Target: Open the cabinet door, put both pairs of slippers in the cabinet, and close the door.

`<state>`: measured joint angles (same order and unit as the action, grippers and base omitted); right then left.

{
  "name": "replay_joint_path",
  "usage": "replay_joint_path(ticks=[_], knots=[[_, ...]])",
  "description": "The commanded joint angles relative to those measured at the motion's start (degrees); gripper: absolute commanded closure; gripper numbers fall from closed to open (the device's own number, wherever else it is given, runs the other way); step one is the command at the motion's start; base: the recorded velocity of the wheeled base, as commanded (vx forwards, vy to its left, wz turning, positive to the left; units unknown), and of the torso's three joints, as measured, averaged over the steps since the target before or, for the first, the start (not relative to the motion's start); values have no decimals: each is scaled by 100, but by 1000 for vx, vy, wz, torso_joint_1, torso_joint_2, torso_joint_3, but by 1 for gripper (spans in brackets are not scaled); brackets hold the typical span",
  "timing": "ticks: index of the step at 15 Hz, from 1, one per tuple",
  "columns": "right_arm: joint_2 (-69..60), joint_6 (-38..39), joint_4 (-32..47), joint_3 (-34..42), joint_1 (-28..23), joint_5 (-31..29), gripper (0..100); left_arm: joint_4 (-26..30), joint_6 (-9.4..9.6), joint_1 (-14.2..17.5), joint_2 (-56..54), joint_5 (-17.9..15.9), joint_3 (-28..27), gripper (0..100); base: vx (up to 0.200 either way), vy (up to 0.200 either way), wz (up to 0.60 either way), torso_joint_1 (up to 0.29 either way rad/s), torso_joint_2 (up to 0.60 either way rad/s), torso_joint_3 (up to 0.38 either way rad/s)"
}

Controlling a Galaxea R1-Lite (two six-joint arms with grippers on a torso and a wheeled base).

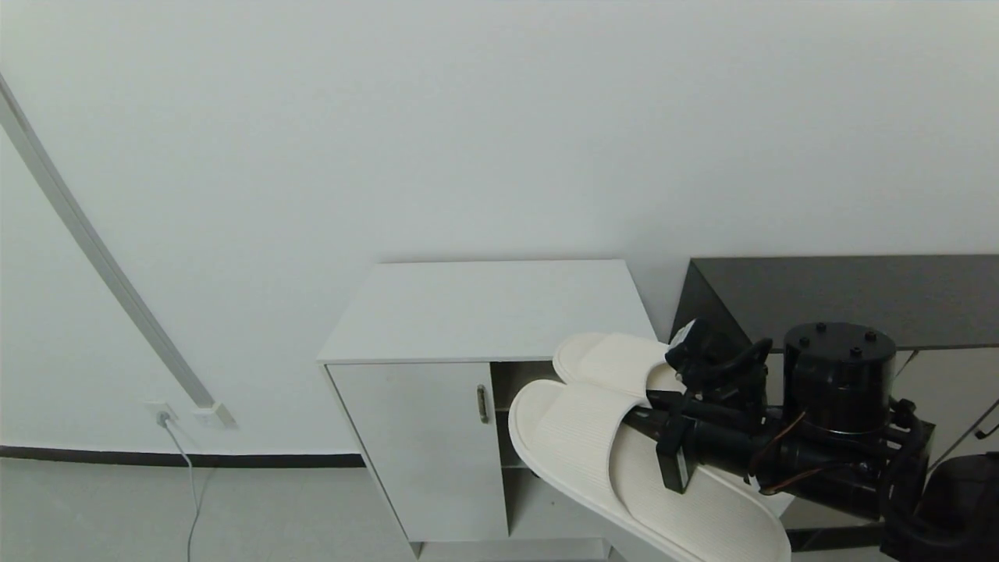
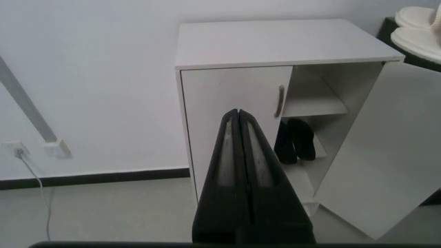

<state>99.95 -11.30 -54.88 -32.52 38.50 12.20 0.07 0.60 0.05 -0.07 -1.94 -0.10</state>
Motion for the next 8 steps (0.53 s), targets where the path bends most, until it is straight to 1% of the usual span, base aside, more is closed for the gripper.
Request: replay_joint_path(ticks=[1, 3, 8], knots=[[-2, -13, -23, 44, 26, 1, 100, -7, 2, 4, 7, 0, 1, 100, 0, 0, 0, 0, 0, 0], [16, -4, -233, 132, 70, 1, 100, -7, 2, 4, 7, 0, 1, 100, 0, 0, 0, 0, 0, 0], [51, -13, -269, 167, 88, 10, 100, 1, 2, 4, 7, 0, 1, 100, 0, 0, 0, 0, 0, 0]])
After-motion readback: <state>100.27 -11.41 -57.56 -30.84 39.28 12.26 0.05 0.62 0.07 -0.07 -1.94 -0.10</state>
